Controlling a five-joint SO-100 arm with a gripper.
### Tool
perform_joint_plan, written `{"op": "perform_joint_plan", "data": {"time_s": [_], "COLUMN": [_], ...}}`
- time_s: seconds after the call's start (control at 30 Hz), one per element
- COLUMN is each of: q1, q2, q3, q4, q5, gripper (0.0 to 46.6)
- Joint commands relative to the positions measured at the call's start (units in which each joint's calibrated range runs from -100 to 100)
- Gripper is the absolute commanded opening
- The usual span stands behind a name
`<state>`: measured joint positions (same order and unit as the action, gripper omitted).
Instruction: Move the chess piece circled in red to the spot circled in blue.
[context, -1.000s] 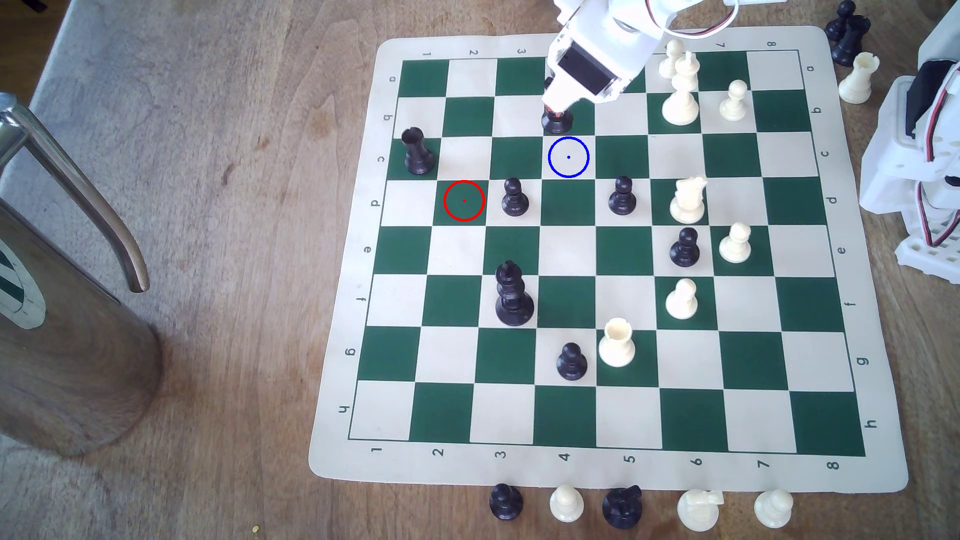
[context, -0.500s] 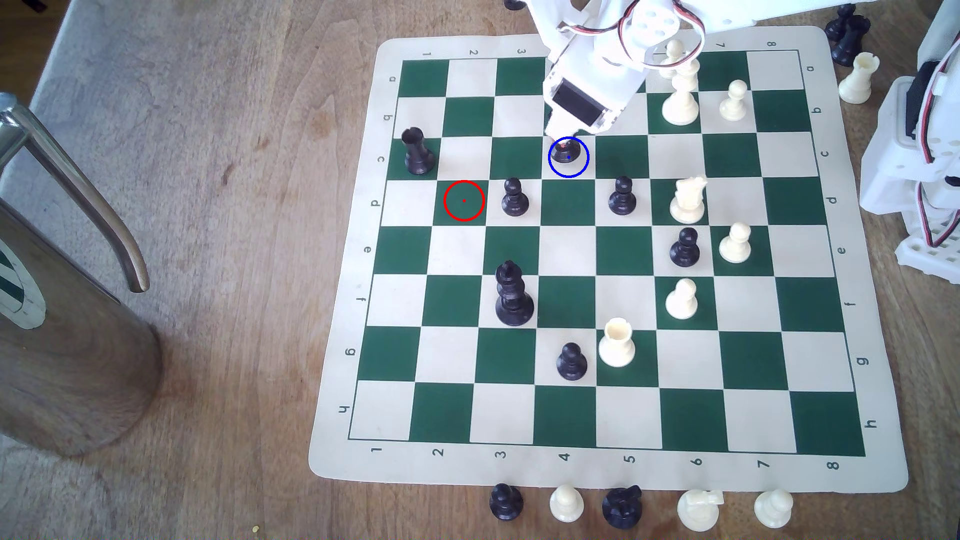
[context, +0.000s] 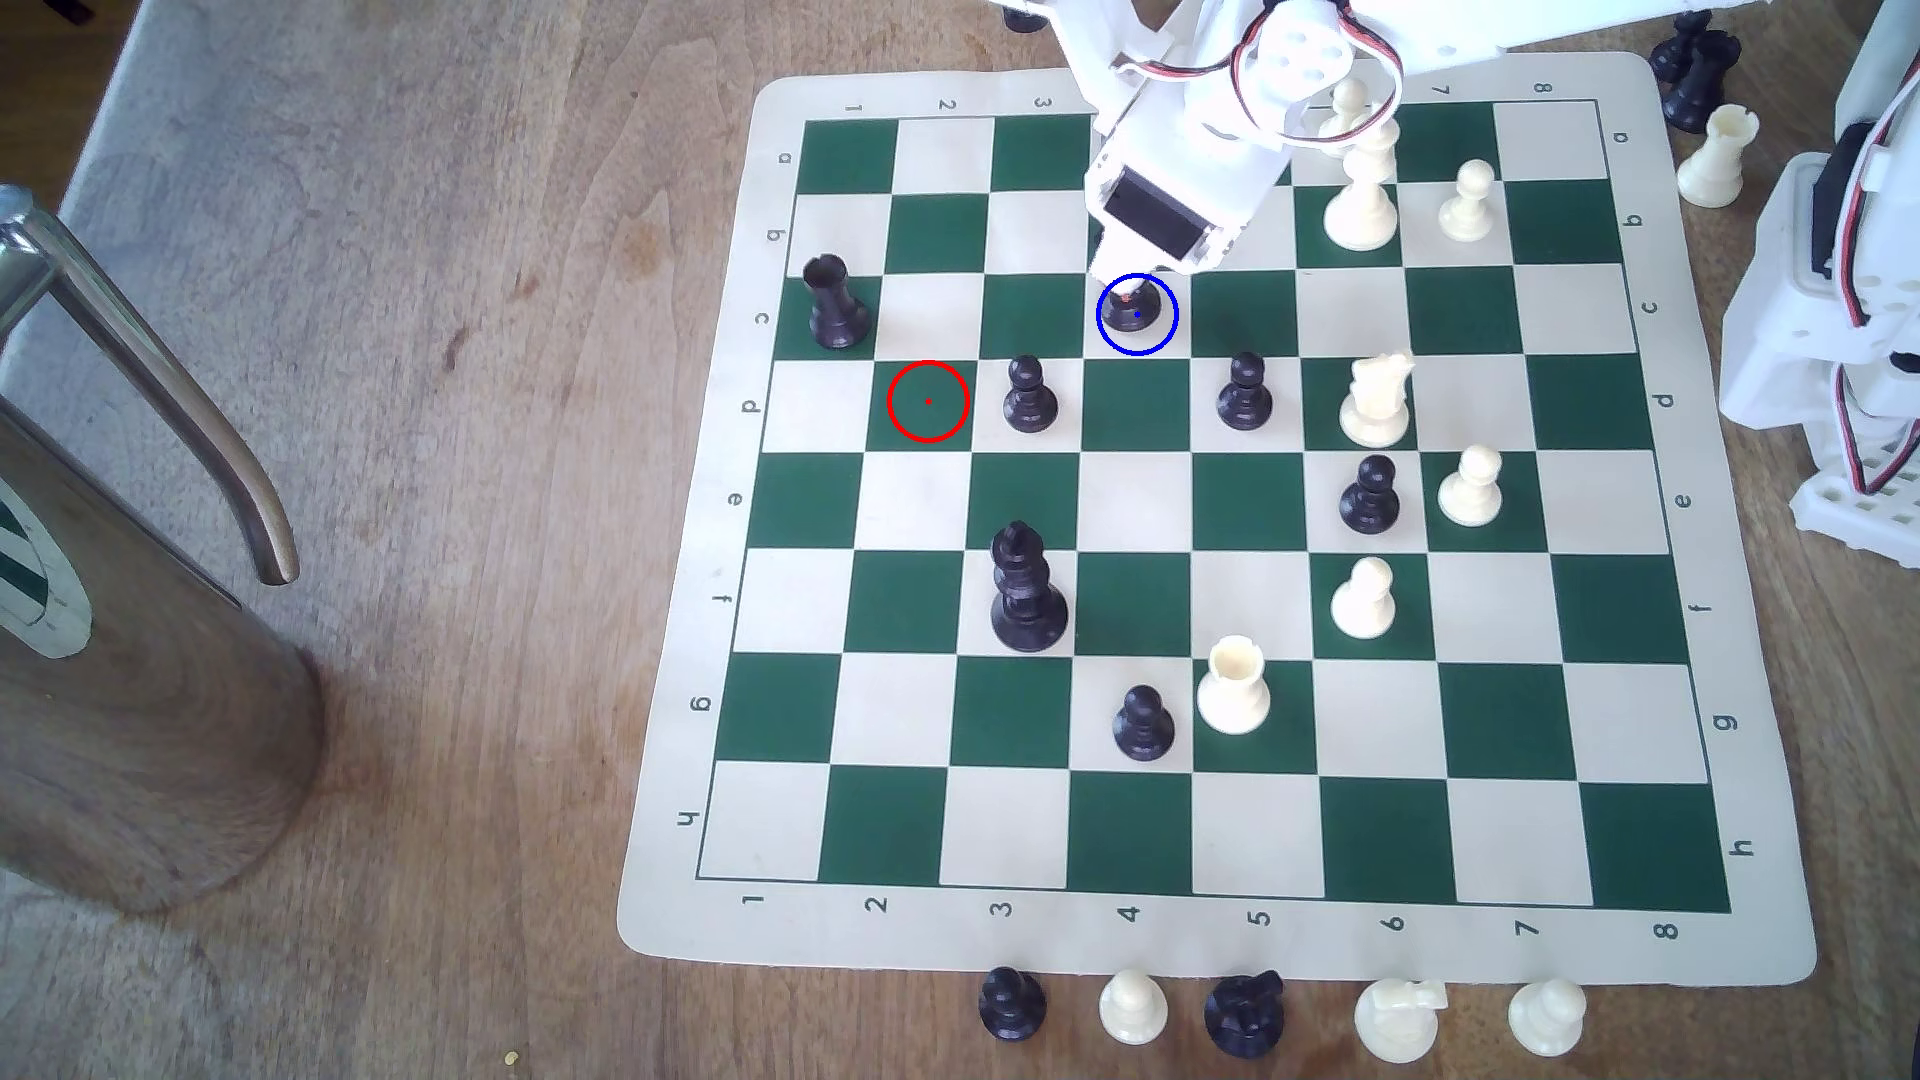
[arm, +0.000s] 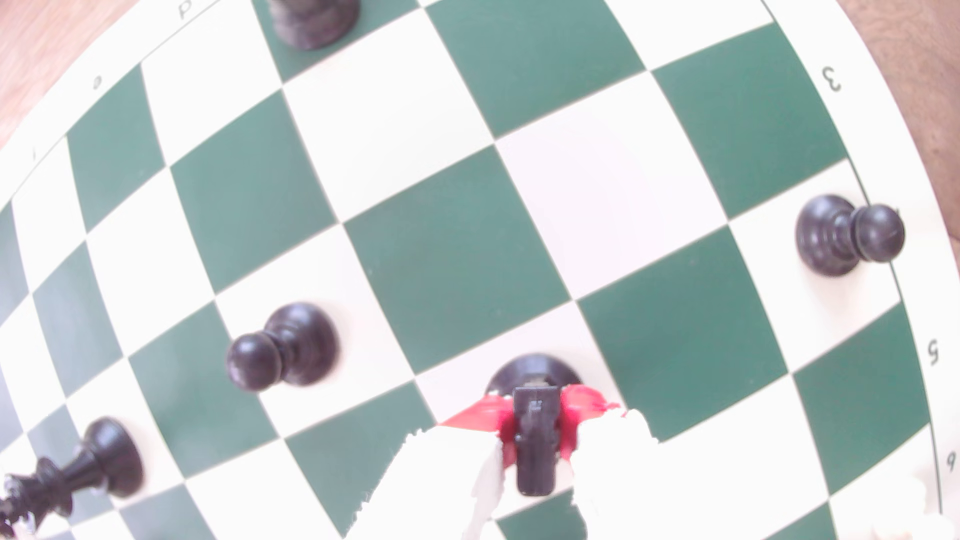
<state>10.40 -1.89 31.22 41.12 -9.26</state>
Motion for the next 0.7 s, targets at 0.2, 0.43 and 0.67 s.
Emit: {"op": "perform_joint_plan", "data": {"time_s": [0.2,0.43,0.67], "q1": [0.7,1.1,1.8], "q2": [-1.8,-5.4,-9.9], "q3": [0.8,2.0,2.0], "q4": [-0.4,4.9,9.0], "q5": [0.1,0.5,0.9], "gripper": [17.3,22.0,22.6]}}
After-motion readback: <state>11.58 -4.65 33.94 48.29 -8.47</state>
